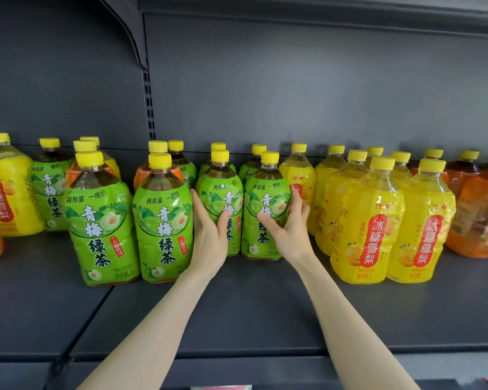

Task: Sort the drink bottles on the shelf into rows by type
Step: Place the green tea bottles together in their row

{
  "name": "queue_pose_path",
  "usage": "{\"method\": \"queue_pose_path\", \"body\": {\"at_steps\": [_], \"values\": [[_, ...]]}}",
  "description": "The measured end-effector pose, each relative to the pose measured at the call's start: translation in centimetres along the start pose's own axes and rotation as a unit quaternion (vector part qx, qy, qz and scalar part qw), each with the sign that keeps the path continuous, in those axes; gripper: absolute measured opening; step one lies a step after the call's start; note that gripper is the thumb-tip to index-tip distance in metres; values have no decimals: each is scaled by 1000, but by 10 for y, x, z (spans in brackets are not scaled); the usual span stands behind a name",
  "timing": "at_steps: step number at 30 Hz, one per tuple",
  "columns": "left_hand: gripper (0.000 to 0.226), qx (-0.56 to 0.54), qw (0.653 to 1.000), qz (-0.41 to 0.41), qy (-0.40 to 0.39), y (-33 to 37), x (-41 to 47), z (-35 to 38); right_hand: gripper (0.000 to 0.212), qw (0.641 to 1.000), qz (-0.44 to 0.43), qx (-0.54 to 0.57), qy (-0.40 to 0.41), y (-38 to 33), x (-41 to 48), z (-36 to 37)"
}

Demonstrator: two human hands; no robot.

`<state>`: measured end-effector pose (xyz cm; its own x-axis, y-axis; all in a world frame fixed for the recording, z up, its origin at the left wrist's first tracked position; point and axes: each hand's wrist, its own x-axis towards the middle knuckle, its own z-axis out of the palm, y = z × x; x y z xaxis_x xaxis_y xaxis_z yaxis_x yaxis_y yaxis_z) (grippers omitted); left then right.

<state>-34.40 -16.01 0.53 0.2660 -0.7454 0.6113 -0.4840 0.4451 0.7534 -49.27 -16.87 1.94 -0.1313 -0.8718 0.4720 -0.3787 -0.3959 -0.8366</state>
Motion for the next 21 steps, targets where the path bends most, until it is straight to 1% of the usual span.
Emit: {"method": "queue_pose_path", "body": {"at_steps": [6, 8, 10, 12, 14, 16, 17, 19, 21], "values": [[75, 25, 999, -33, -18, 1, 11, 1, 89, 999, -25, -5, 27, 1, 2, -4], [77, 26, 999, -29, -10, 3, 11, 2, 88, 999, -31, -11, 34, 1, 3, -4], [76, 31, 999, 19, 0, 5, 8, 4, 87, 999, -32, -15, 35, 1, 3, -5], [79, 84, 993, 88, 0, 6, 4, 6, 88, 999, -34, -18, 34, 1, 2, -5], [88, 170, 975, 141, 0, 7, 4, 6, 90, 999, -41, -15, 32, 2, 1, -6], [91, 231, 956, 181, -1, 12, 9, 0, 91, 999, -45, -9, 23, 3, 1, -8], [91, 254, 948, 189, -16, 18, 12, -6, 92, 999, -44, -6, 13, 3, 2, -9], [91, 311, 930, 181, -73, 32, 19, -19, 95, 999, -41, -1, -17, 4, 3, -12], [91, 400, 892, 173, -120, 48, 25, -28, 102, 998, -41, 4, -44, 7, 5, -15]]}}
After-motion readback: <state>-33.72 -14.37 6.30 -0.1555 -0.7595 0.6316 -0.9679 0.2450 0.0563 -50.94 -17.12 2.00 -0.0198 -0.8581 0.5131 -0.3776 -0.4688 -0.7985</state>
